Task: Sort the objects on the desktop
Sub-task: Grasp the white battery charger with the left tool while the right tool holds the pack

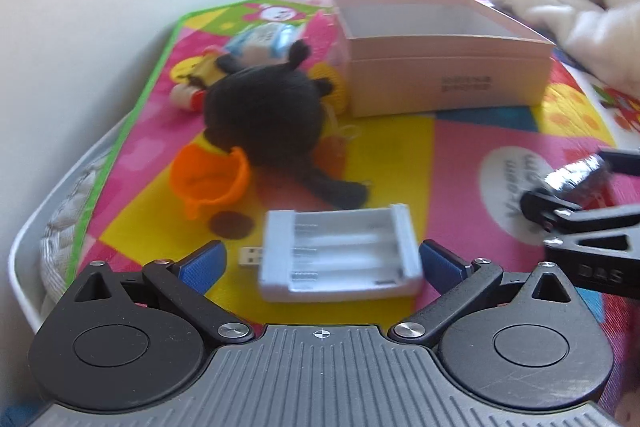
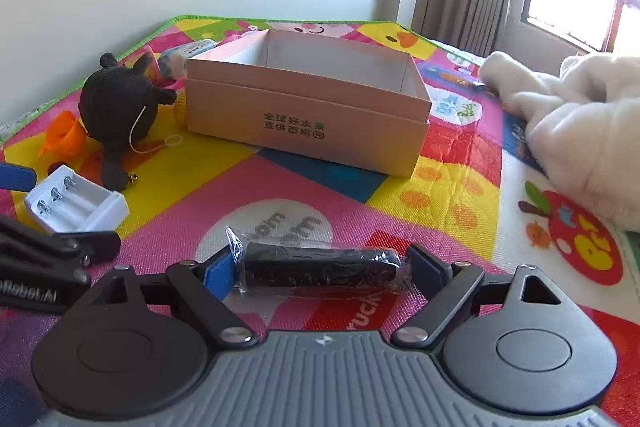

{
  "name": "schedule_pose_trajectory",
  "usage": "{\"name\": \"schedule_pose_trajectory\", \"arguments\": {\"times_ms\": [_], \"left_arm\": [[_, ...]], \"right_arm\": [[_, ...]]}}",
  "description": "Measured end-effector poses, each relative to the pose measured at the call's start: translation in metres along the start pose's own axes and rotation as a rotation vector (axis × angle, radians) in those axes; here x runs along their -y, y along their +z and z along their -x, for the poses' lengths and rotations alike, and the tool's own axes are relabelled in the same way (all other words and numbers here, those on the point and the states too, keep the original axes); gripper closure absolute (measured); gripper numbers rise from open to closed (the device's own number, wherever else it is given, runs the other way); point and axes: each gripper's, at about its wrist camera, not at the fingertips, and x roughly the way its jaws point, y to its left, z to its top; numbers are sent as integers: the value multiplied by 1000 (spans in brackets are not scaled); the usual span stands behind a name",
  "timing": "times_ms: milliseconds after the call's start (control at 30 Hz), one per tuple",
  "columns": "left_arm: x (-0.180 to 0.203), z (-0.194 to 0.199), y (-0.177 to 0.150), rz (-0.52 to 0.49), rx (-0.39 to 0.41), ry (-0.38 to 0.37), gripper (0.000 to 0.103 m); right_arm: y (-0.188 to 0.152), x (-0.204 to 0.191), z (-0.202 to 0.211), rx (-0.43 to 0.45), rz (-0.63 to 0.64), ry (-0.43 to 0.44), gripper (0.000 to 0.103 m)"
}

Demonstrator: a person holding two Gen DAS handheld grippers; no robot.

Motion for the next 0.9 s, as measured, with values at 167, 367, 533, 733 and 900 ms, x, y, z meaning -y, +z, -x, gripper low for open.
{"name": "schedule_pose_trajectory", "arguments": {"times_ms": [167,367,533,733,900], "left_arm": [[-5,-2,-3,15,15,-27,0],[-7,1,-6,-6,43,-76,8],[-6,7,-11,-12,57,-78,8],[-5,13,-17,-16,61,-103,8],[-8,11,-20,-3,79,-118,8]], "right_arm": [[0,0,-4,-12,-10,7,13],[0,-4,-6,-15,-2,-11,11],[1,-9,-8,-15,14,-43,8],[1,-12,-9,-14,25,-67,5],[1,-10,-11,-20,15,-70,3]]}}
